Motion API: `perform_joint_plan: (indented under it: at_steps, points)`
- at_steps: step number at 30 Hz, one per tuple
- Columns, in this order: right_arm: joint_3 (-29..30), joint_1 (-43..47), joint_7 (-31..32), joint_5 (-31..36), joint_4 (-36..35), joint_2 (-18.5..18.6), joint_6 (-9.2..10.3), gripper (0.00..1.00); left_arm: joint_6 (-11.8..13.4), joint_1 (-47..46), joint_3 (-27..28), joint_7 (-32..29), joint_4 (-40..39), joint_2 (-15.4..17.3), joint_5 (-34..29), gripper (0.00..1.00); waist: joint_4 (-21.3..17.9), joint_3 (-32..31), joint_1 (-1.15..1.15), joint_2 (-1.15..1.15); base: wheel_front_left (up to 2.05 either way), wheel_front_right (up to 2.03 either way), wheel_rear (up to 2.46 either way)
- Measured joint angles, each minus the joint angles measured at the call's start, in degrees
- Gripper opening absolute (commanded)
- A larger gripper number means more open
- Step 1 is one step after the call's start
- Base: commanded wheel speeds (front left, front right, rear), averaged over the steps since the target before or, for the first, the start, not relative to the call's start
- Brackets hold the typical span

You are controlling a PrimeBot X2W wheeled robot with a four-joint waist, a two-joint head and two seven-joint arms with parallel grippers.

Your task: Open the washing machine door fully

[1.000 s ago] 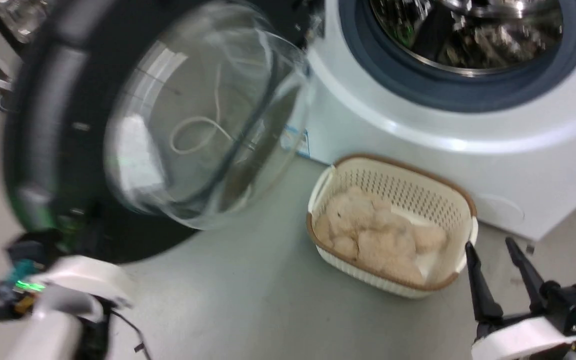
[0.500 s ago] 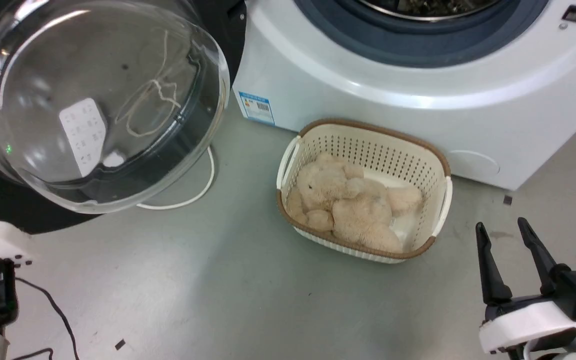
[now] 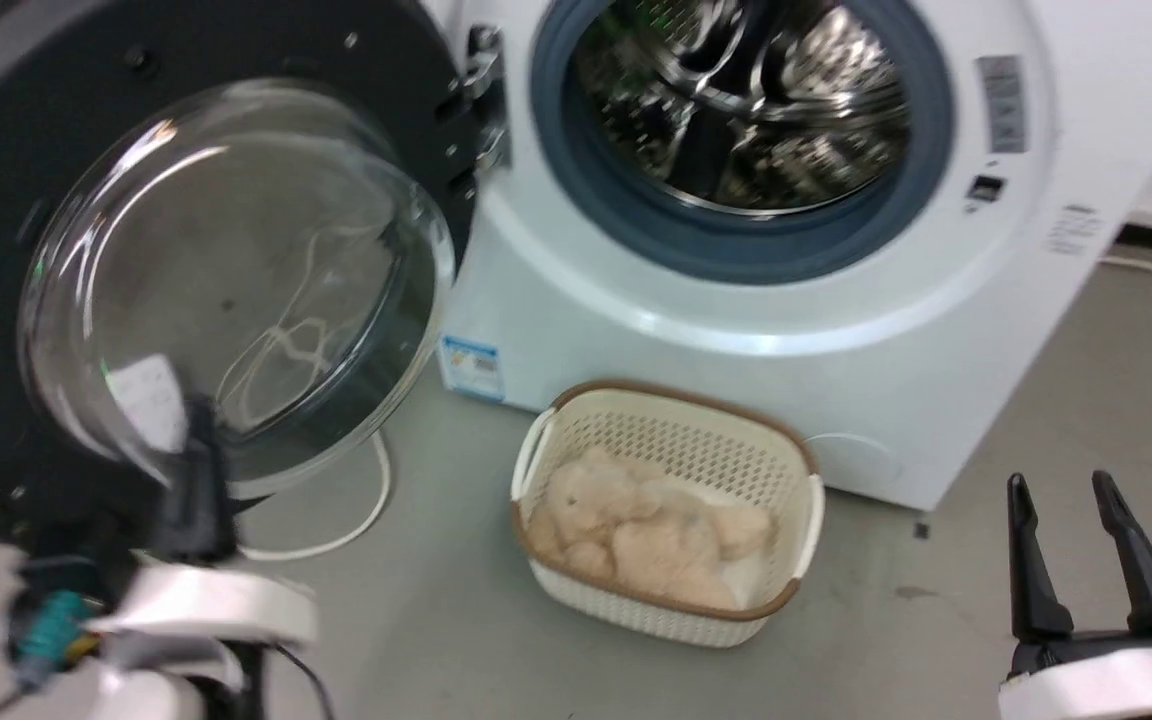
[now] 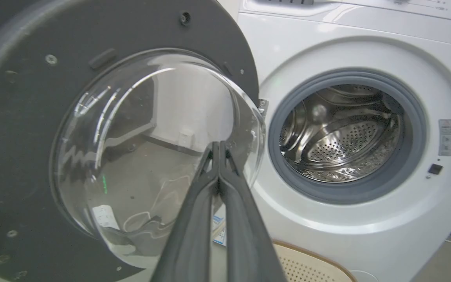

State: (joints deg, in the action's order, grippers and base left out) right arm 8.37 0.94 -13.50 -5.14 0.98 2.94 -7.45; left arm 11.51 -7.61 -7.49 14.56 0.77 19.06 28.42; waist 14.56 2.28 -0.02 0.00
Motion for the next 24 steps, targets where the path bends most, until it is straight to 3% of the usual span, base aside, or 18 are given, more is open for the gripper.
perform_joint_plan:
  at_steps: [7, 8, 9, 14, 15, 24]
  points:
    - [-0.5, 3.2, -0.3, -0.4, -1.4, 0.0, 0.00, 1.00, -0.5, 3.2, -5.8, -0.4, -0.3, -2.3, -2.0, 0.00, -3.8, -2.7, 0.00, 0.00, 0.00, 0.00, 0.00]
    - [-0.6, 3.5, -0.3, -0.4, -1.6, 0.0, 0.00, 1.00, -0.5, 3.5, -6.4, -0.4, -0.3, -2.5, -2.3, 0.38, -4.4, -2.9, 0.01, 0.00, 0.00, 0.00, 0.00]
    - [-0.8, 3.9, -0.3, -0.4, -1.8, 0.0, 0.00, 1.00, -0.5, 3.8, -7.0, -0.4, -0.2, -2.6, -2.7, 0.97, -4.9, -3.1, 0.01, 0.00, 0.00, 0.00, 0.00]
    - [-1.3, 6.0, -0.6, -0.5, -1.9, 0.0, 0.00, 1.00, -0.5, 5.4, -12.0, -1.2, 2.2, -3.8, -5.8, 1.00, -7.5, -3.7, 0.01, 0.00, 0.00, 0.00, 0.00]
    - [-1.9, 6.2, -0.6, -0.5, -1.5, 0.0, 0.00, 1.00, 0.7, 6.5, -12.4, -1.2, 2.8, -4.1, -6.6, 1.00, -8.4, -3.8, 0.02, 0.00, 0.00, 0.00, 0.00]
    - [-2.1, 7.0, -0.7, -0.5, 0.9, 0.0, 0.00, 1.00, 1.5, 8.5, -15.1, -1.8, 5.5, -4.1, -8.5, 1.00, -8.6, -3.8, 0.02, 0.00, 0.00, 0.00, 0.00]
